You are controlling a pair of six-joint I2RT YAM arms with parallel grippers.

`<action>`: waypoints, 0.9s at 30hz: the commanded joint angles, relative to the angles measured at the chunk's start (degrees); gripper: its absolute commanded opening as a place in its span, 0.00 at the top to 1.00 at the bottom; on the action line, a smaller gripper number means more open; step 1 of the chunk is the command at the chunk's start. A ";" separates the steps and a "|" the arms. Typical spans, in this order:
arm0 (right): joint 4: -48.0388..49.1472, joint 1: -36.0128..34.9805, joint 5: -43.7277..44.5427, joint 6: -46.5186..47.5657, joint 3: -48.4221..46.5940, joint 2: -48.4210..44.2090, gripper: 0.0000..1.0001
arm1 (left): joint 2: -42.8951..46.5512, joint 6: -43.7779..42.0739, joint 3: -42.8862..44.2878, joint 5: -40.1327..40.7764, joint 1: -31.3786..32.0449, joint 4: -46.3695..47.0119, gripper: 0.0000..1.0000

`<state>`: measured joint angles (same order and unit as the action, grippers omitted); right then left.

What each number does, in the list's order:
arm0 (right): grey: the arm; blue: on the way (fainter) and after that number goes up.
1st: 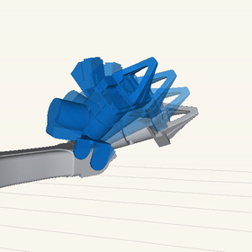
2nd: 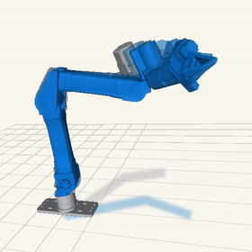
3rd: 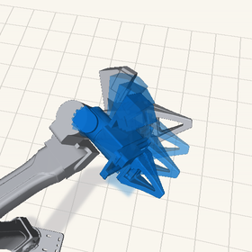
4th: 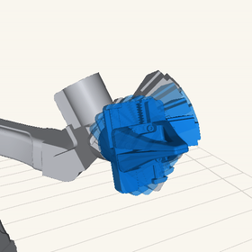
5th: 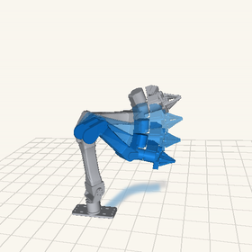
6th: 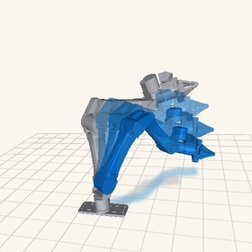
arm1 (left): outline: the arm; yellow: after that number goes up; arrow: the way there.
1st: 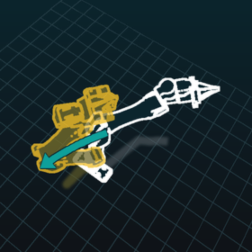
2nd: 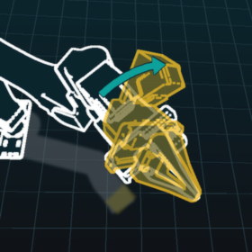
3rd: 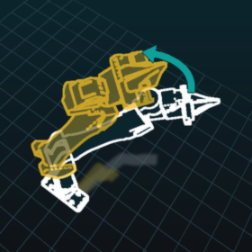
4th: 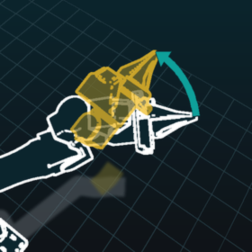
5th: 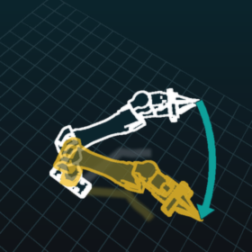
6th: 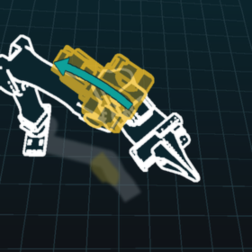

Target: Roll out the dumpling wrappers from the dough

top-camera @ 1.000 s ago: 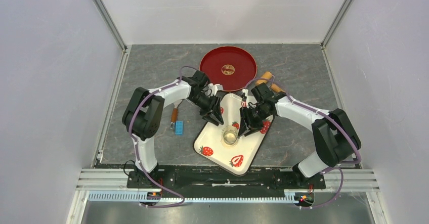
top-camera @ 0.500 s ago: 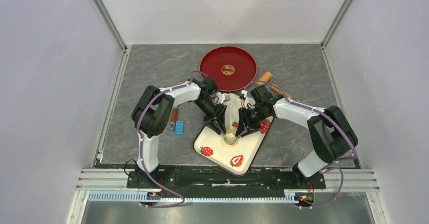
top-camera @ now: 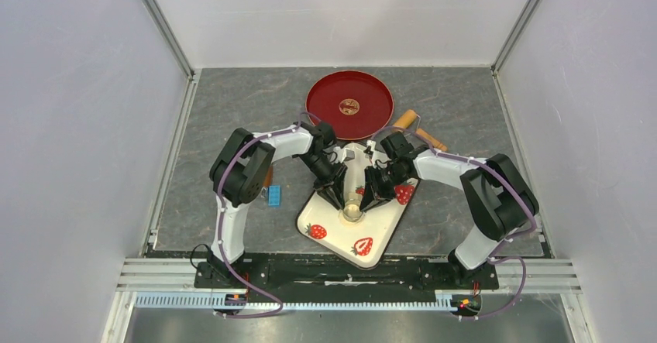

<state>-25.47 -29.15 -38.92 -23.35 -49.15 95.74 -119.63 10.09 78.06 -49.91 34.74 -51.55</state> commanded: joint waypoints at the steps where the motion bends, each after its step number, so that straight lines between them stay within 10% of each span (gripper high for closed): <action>1: 0.25 -0.28 0.95 1.37 0.39 1.32 0.86 | -2.04 -5.08 2.45 1.71 0.67 -2.01 0.77; 6: -0.61 -0.60 2.56 2.32 1.62 2.14 1.00 | -2.87 -5.58 2.95 3.59 1.01 -3.12 0.89; 27: -10.31 -5.44 14.75 12.68 -2.91 10.45 1.00 | -8.15 -7.71 1.92 15.32 1.65 -8.45 0.98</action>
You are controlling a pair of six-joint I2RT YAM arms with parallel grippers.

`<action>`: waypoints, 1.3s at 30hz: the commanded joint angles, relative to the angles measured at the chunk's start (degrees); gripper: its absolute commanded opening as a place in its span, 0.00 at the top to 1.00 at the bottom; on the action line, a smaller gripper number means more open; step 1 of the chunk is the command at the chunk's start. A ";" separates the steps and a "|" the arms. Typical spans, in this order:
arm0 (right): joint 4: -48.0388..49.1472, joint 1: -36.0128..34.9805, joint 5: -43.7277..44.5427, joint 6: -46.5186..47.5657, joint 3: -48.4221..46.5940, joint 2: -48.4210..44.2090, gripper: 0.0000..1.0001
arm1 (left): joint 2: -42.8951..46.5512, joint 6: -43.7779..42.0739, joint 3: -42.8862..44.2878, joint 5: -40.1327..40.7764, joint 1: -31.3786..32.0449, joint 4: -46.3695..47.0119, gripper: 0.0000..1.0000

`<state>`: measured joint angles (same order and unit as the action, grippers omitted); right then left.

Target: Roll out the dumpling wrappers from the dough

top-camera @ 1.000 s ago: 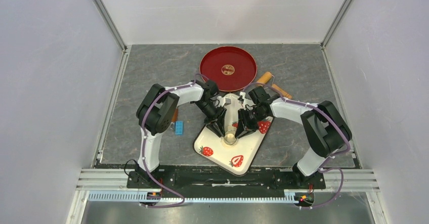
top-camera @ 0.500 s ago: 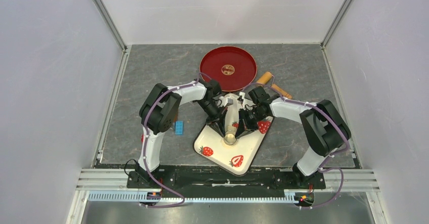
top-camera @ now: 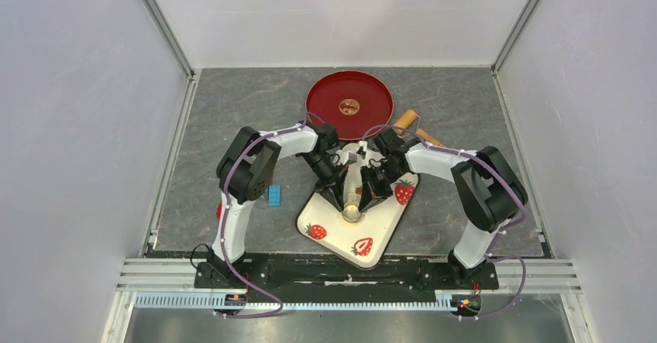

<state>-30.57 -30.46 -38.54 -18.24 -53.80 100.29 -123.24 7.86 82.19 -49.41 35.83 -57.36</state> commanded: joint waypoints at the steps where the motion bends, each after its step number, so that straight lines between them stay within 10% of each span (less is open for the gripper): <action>1: -5.30 -4.62 14.66 7.70 1.68 6.09 1.00 | -4.63 -5.61 -2.34 14.78 0.55 -2.61 0.98; 39: 1.91 -7.12 22.65 11.55 6.64 6.64 1.00 | -7.14 -5.04 -4.23 17.15 0.64 -2.17 0.98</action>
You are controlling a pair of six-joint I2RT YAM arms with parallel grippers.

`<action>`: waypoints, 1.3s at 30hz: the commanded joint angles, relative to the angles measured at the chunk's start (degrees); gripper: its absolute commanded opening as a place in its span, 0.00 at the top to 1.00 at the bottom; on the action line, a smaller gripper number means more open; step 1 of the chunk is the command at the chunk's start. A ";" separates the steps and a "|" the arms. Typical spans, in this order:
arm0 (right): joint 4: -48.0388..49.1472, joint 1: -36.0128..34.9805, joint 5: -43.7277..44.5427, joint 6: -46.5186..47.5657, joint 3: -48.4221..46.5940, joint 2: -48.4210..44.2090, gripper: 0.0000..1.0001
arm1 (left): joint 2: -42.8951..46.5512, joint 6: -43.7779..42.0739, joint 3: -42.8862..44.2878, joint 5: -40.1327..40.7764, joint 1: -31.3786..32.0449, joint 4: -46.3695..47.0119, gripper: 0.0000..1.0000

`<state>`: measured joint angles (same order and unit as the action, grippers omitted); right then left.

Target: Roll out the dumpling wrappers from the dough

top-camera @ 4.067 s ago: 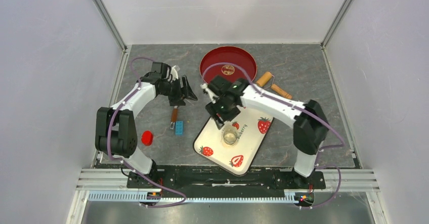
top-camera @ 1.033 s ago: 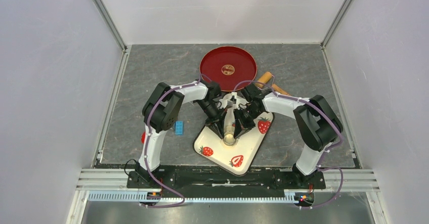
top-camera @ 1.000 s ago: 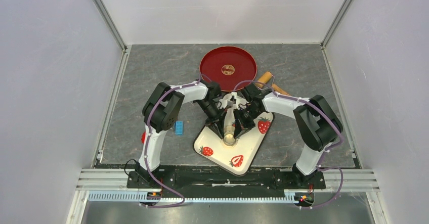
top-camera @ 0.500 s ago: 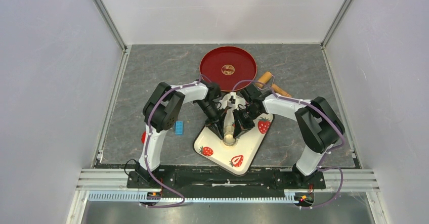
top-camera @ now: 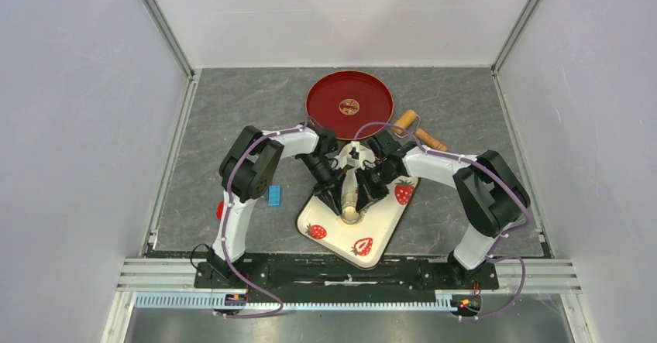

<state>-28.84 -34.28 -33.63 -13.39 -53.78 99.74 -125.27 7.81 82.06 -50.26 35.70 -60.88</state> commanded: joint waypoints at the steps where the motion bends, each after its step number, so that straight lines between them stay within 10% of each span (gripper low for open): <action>1: 0.11 -3.48 18.08 6.66 6.73 7.38 1.00 | -5.36 -5.15 -4.10 18.15 0.77 1.03 0.98; 39: -8.33 -4.58 29.94 4.50 1.21 5.54 1.00 | -12.01 -4.45 1.47 20.75 1.39 2.13 0.98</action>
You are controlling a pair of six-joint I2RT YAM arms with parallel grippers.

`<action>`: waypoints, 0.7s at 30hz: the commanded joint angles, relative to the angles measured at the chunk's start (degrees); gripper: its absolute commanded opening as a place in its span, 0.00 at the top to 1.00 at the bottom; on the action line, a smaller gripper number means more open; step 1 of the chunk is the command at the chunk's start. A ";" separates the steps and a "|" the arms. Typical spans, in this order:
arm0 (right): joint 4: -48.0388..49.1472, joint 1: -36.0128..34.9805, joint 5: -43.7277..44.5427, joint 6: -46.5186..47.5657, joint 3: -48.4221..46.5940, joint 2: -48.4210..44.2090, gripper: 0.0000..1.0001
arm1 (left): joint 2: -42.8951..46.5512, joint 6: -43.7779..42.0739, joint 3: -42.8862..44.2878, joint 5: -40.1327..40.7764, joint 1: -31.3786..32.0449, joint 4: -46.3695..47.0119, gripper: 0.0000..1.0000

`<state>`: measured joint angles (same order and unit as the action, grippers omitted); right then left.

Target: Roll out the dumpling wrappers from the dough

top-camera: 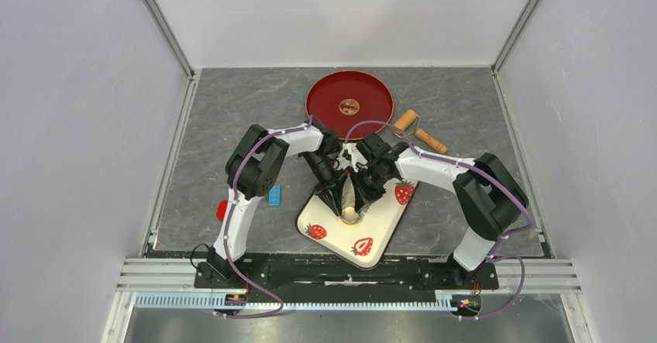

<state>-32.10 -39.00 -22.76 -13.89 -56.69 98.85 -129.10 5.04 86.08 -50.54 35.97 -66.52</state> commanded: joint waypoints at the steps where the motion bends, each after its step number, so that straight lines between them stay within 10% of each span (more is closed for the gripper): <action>1: -5.15 0.19 19.20 4.82 3.83 6.37 1.00 | -8.36 -1.64 -2.42 20.89 1.12 7.81 0.98; 21: -5.26 0.24 18.55 4.76 3.13 6.45 1.00 | -10.20 -2.22 -2.28 20.42 1.12 6.79 0.98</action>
<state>-33.32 -39.29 -21.85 -14.37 -57.67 99.44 -130.47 4.60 87.79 -49.45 36.36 -68.58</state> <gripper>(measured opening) 0.017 0.028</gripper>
